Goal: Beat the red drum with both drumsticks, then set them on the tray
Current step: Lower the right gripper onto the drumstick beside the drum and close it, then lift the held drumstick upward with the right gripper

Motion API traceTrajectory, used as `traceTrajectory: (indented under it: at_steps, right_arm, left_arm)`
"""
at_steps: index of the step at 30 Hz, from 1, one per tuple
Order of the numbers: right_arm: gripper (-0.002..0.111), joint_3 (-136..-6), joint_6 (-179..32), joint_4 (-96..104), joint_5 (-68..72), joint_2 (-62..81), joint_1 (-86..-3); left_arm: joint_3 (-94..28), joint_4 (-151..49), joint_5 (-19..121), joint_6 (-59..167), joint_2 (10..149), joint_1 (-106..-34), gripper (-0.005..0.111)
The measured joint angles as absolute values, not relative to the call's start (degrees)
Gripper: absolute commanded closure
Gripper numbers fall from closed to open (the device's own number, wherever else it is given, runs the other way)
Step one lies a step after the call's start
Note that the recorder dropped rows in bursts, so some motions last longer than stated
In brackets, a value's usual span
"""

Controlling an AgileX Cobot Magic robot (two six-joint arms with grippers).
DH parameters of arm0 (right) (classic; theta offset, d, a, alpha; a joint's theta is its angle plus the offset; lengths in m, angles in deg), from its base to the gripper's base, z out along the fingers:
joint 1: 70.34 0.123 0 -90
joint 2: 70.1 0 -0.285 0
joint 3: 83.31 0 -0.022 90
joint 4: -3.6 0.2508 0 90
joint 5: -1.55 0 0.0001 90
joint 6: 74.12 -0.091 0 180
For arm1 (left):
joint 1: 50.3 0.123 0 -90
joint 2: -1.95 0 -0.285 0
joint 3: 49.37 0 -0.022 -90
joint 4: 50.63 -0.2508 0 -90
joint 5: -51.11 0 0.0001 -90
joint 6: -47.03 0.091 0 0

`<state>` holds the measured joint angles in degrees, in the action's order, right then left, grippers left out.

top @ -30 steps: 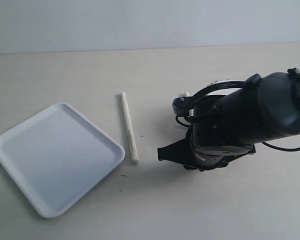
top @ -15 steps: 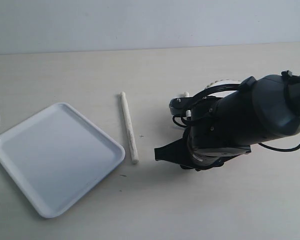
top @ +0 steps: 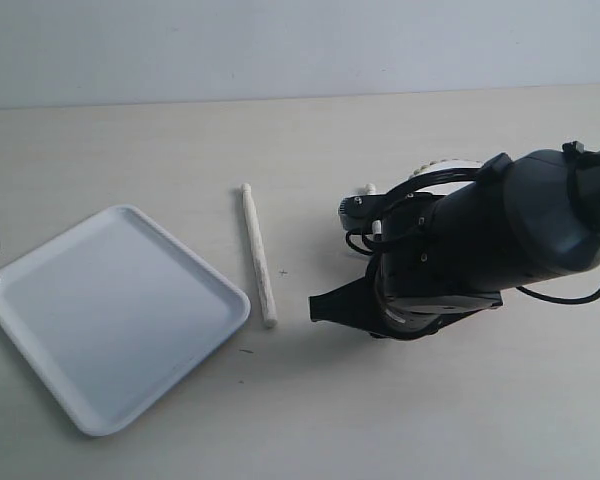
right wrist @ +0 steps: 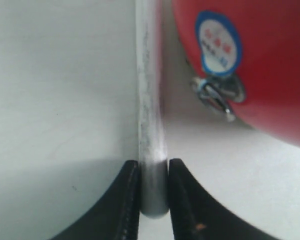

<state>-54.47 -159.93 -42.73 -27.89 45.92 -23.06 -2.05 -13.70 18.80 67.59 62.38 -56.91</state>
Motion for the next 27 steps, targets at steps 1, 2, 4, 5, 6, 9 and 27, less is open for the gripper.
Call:
traceTrajectory:
  at_steps: [1, 2, 4, 5, 6, 9, 27]
  right_arm:
    - [0.108, -54.5, -159.9, -42.7, -27.9, 45.9, -23.1]
    - [0.108, -54.5, -159.9, -42.7, -27.9, 45.9, -23.1]
    - [0.108, -54.5, -159.8, -42.7, -27.9, 45.9, -23.1]
    - [0.108, -54.5, -159.8, -42.6, -28.0, 45.6, -23.1]
    - [0.108, -54.5, -159.7, -42.6, -28.1, 45.5, -23.1]
    - [0.108, -54.5, -159.5, -42.4, -28.1, 43.8, -23.1]
    - [0.108, -54.4, -145.0, -37.9, -28.5, 30.5, -23.1]
  left_arm:
    - [-2.1, -13.7, 18.8, 67.6, 62.4, -56.9, 0.107]
    - [-2.1, -13.7, 18.8, 67.6, 62.4, -56.9, 0.107]
    - [-2.1, -13.7, 18.8, 67.6, 62.4, -56.9, 0.107]
    - [-2.1, -13.7, 18.8, 67.6, 62.4, -56.9, 0.107]
    - [-2.1, -13.7, 18.8, 67.6, 62.4, -56.9, 0.107]
    - [-2.1, -13.7, 18.8, 67.7, 62.4, -56.9, 0.107]
    - [-2.1, -14.1, 19.3, 67.8, 62.5, -56.9, 0.107]
